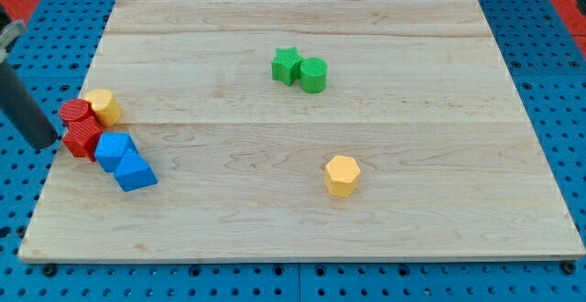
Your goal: Point your arm at blue cube
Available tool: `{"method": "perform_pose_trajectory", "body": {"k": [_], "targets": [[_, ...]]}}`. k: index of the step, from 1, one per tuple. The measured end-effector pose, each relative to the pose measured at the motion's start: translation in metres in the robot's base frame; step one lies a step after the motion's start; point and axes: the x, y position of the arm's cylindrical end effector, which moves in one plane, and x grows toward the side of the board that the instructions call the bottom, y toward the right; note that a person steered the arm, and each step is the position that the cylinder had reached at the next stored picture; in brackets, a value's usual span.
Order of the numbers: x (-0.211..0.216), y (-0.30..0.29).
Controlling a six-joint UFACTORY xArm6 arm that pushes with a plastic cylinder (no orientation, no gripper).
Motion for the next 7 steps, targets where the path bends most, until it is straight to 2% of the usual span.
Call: {"method": "perform_pose_trajectory", "body": {"k": [2,7], "targets": [[-0.001,0.0],[0.036,0.009]]}}
